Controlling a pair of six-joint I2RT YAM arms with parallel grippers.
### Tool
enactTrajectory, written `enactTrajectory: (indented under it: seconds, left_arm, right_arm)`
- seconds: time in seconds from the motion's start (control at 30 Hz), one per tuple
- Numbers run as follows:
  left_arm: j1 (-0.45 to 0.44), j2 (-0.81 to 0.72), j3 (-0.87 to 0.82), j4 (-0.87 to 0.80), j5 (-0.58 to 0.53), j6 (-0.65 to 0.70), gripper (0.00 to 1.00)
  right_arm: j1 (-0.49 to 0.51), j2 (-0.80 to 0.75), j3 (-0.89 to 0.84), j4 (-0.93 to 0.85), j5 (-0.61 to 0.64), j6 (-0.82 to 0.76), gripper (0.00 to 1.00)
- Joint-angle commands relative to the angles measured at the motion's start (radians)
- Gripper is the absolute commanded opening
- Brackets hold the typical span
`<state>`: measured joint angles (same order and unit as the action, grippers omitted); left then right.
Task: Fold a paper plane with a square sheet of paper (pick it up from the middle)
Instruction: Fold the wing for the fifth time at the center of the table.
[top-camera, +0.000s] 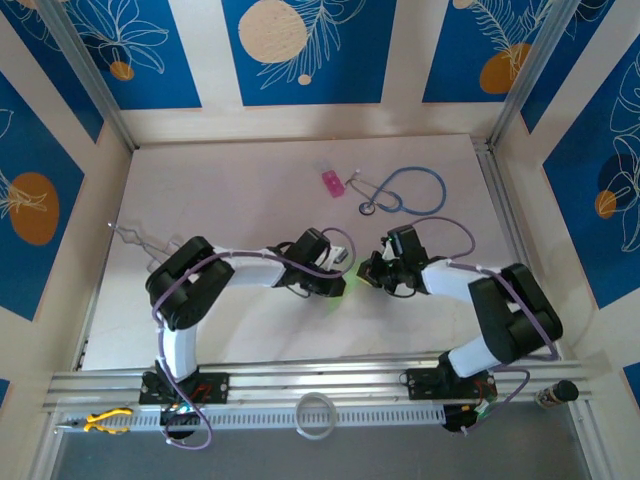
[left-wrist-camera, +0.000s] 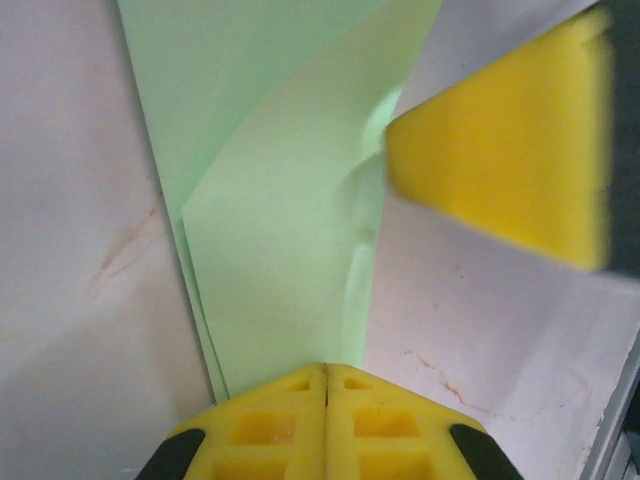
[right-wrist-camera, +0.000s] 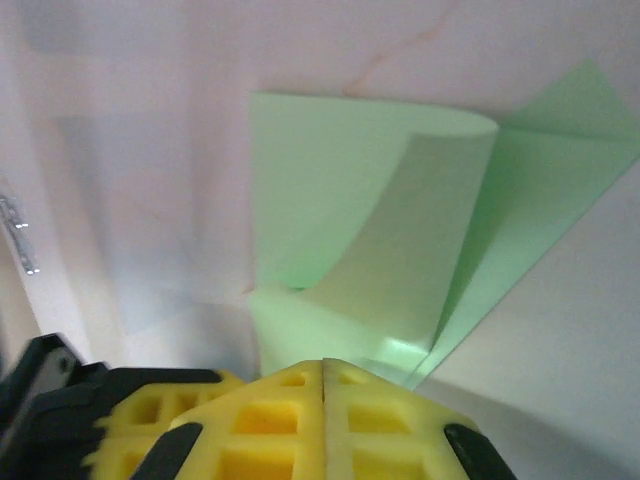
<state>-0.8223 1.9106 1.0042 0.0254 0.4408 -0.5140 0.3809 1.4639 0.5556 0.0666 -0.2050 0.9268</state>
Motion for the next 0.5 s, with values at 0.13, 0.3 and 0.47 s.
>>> enactTrajectory:
  seconds: [0.13,0.3,0.47]
  left_arm:
    - [0.005,0.03,-0.079,-0.118,-0.024,0.025,0.03]
    - [0.005,0.034,-0.07,-0.111,-0.02,0.014,0.03]
    - [0.005,0.034,-0.062,-0.112,-0.019,0.009,0.03]
  right_arm:
    - [-0.005,-0.067,-0.001,0.008,-0.025,-0.041,0.02]
    - [0.037,0.025,0.043,0.036,-0.04,-0.036,0.01]
    - [0.061,0.112,0.088,0.012,0.002,-0.015,0.01]
